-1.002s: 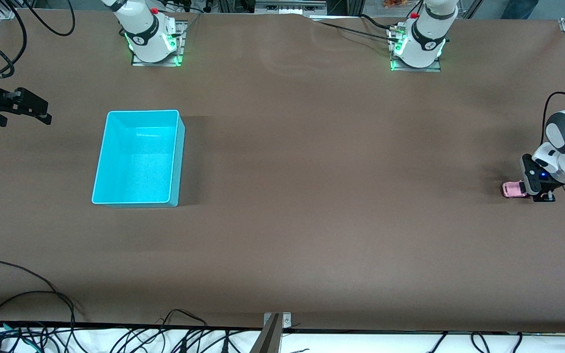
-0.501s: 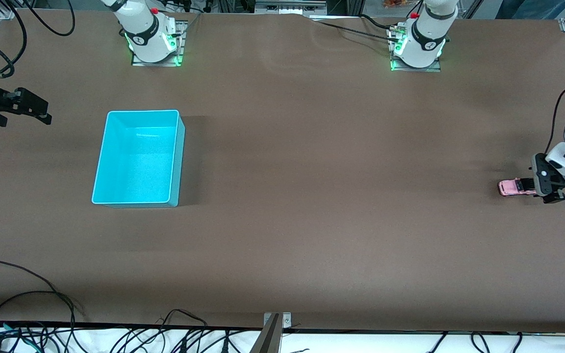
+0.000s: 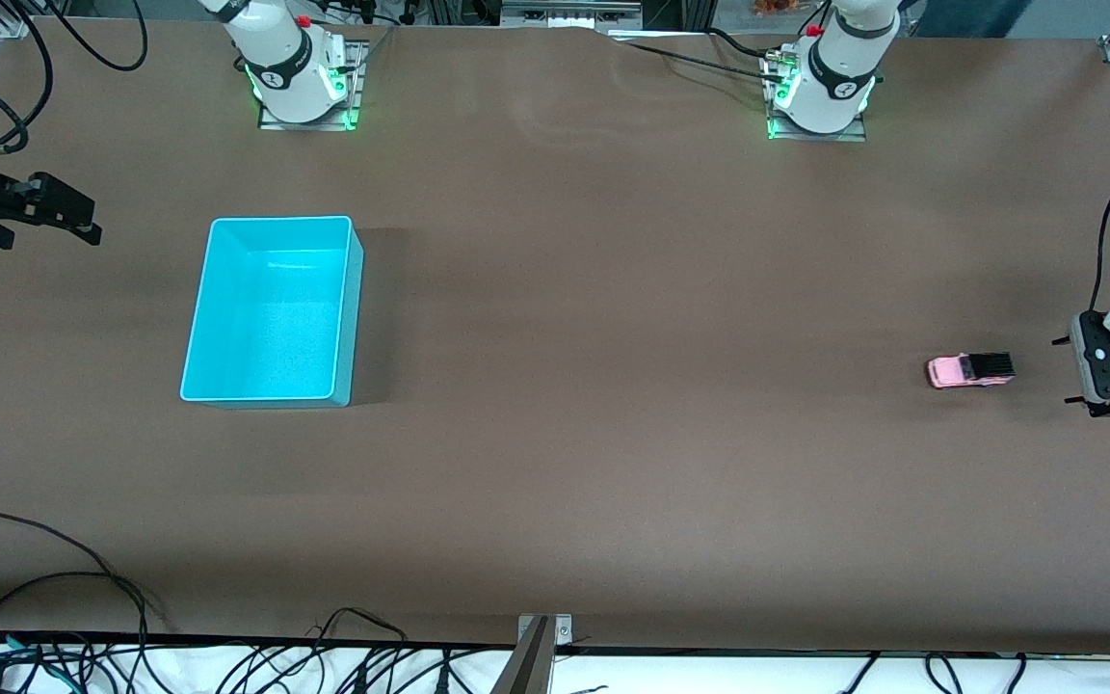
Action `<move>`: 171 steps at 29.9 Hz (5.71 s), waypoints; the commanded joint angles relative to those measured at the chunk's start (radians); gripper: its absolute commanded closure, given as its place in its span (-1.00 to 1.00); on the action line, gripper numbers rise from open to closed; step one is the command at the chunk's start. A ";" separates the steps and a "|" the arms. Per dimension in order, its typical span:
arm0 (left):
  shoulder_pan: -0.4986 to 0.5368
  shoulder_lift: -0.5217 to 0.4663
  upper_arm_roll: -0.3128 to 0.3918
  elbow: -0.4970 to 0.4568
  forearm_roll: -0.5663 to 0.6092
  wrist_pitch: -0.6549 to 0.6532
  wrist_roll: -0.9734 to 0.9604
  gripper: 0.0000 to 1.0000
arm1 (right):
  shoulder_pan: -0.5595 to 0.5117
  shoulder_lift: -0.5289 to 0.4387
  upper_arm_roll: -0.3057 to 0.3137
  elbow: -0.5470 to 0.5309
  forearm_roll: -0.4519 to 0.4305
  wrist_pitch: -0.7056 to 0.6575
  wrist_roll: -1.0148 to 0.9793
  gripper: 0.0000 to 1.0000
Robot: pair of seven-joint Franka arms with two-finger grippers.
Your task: Wind and store pink jeep toy
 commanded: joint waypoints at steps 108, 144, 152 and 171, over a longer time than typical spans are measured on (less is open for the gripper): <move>-0.555 -0.405 0.083 0.189 -0.201 -0.616 -1.630 -1.00 | 0.191 0.297 0.008 0.005 -0.001 0.176 -0.820 -1.00; -0.641 -0.630 0.150 -0.067 -0.181 -0.485 -1.616 -1.00 | 0.360 0.667 0.005 -0.007 -0.085 0.656 -1.049 -1.00; -0.630 -0.618 0.150 -0.062 -0.178 -0.485 -1.572 -1.00 | 0.358 0.704 0.003 -0.018 -0.085 0.716 -1.055 -0.93; -0.629 -0.592 0.149 -0.024 -0.180 -0.488 -1.567 -1.00 | 0.360 0.673 0.006 -0.018 -0.095 0.713 -1.092 0.76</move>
